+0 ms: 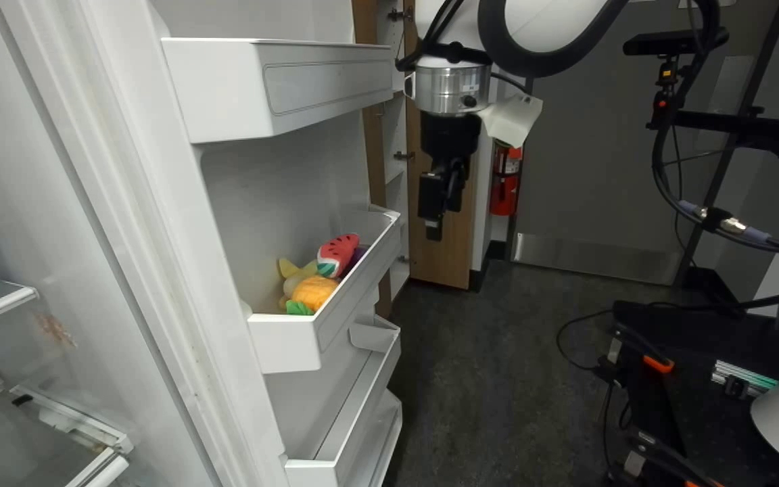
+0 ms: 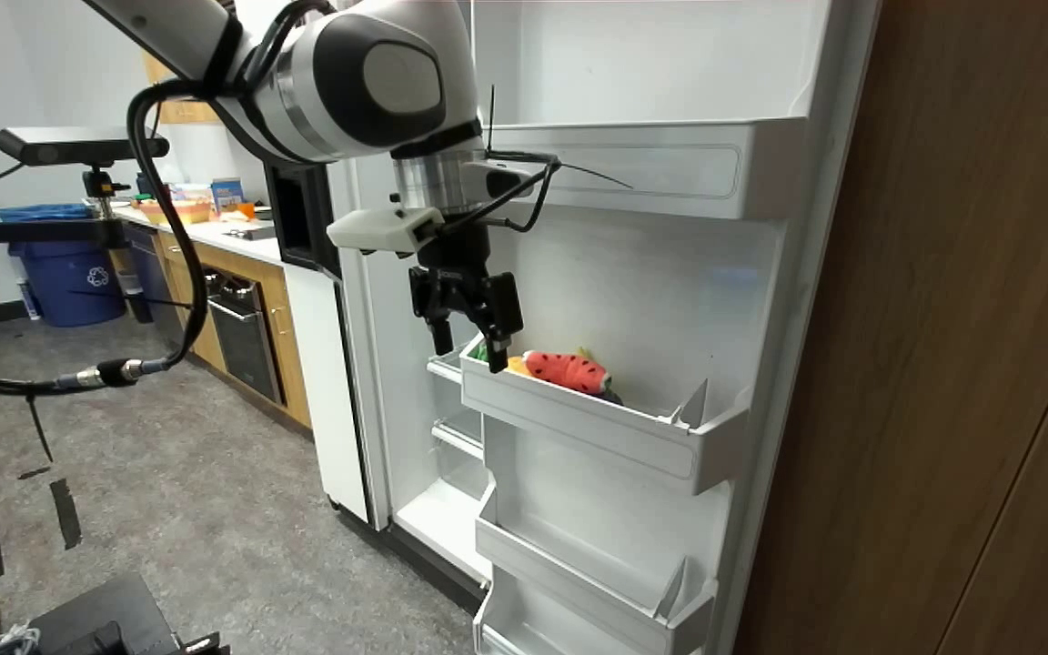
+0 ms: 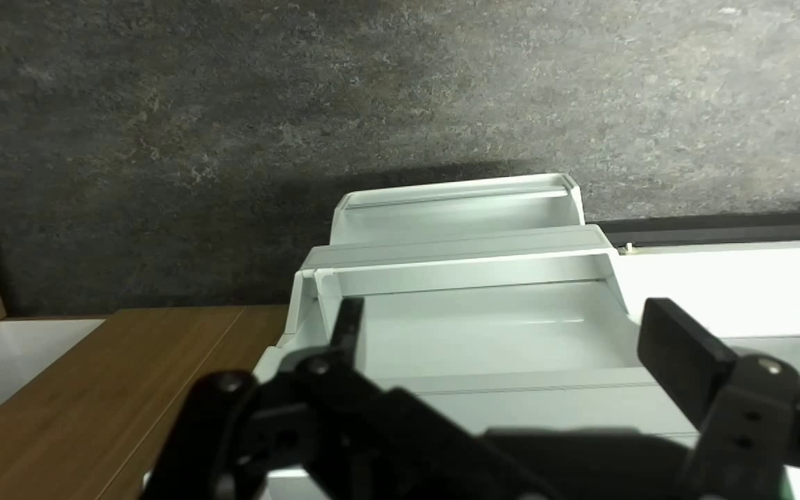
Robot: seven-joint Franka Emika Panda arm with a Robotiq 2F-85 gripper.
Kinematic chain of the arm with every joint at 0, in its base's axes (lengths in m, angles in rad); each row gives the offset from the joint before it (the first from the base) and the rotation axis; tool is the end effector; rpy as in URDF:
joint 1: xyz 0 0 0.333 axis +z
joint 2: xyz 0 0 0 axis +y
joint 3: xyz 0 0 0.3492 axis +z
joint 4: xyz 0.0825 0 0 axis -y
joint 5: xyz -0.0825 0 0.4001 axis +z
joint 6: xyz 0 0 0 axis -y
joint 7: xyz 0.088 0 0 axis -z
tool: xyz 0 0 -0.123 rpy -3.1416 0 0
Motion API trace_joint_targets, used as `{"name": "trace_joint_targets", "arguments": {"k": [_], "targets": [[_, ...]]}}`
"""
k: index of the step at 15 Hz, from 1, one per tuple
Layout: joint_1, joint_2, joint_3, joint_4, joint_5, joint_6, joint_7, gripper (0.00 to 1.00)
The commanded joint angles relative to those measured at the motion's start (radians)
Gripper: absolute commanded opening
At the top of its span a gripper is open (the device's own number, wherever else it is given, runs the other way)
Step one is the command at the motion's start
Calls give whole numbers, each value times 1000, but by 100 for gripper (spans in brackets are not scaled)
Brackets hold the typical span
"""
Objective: Move the watermelon plushy to the upper rack
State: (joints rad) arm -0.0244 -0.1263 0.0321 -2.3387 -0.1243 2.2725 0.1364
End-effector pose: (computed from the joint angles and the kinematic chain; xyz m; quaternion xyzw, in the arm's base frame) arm 0.5032 -0.0006 0.3992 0.9979 -0.0256 0.0334 0.0484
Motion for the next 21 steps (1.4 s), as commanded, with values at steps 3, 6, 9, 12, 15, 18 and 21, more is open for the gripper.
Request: {"name": "trace_joint_targets", "arguments": {"k": [3, 6, 9, 12, 15, 18, 21], "targets": [[5, 72, 7, -50, -13, 215, 178, 100], [4, 113, 4, -69, -46, 354, 270, 100], [3, 117, -11, -84, -110, 476, 377, 100], [-3, 128, -26, -69, -166, 537, 466, 100], [-21, 148, -33, -50, -249, 575, 564, 100], [-25, 168, -43, -31, -343, 555, 616, 100], [-19, 153, -37, -58, -297, 552, 578, 100]]}}
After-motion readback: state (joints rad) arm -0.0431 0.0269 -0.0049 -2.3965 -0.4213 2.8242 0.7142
